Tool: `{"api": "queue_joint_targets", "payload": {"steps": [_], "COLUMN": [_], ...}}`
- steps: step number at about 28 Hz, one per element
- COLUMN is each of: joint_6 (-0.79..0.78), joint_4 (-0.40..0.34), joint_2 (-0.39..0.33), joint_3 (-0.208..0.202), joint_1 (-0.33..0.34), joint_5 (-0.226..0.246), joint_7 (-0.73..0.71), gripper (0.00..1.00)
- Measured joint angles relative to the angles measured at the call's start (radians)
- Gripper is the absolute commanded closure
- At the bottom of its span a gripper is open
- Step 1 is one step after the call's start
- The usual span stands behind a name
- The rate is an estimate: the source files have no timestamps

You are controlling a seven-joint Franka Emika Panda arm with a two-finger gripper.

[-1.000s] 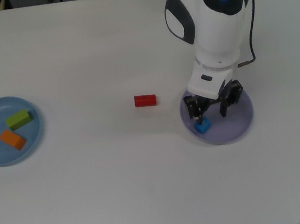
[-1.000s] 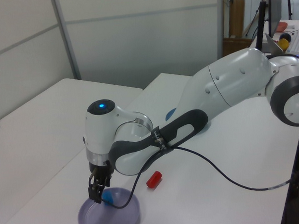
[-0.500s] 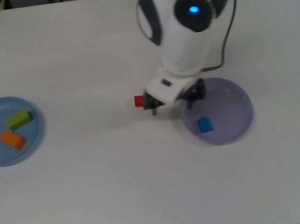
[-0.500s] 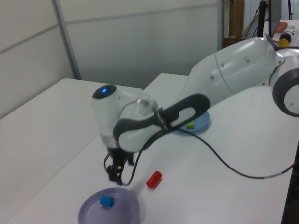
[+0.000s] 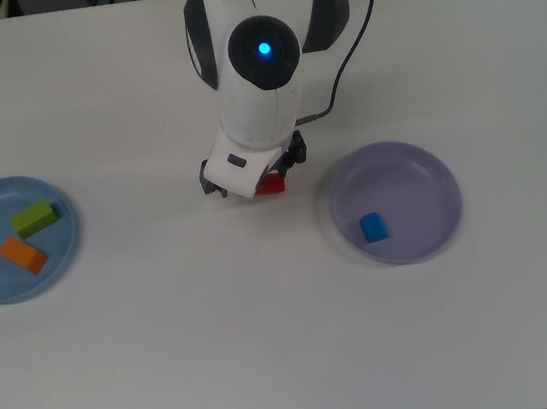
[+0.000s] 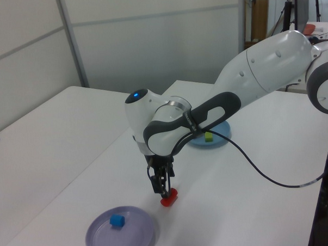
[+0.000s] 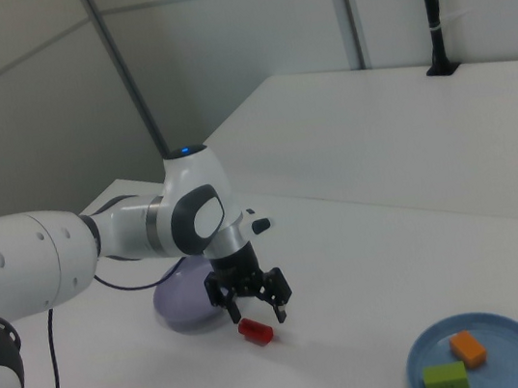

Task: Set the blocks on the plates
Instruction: 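Move the gripper over the red block, then lower and close the gripper on the red block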

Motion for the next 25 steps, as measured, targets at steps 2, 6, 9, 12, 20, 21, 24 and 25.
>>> {"api": "queue_joint_targets", "payload": {"steps": [2, 6, 9, 12, 20, 21, 24, 25], "joint_6": [0.000, 0.000, 0.004, 0.014, 0.019, 0.028, 0.057, 0.066], "joint_4": [-0.008, -0.011, -0.014, -0.016, -0.019, -0.020, -0.028, -0.034], "joint_2": [0.000, 0.001, 0.004, 0.007, 0.007, 0.007, 0.007, 0.008], "joint_3": [0.002, 0.004, 0.004, 0.004, 0.004, 0.004, 0.004, 0.005], "joint_1": [0.001, 0.002, 0.002, 0.002, 0.002, 0.002, 0.002, 0.002], "joint_5": [0.000, 0.000, 0.000, 0.000, 0.012, 0.015, 0.018, 0.018], "joint_7": [-0.019, -0.026, -0.027, -0.027, -0.023, -0.017, 0.004, 0.010], "gripper": [0.00, 0.00, 0.00, 0.00, 0.00, 0.00, 0.00, 0.00]}}
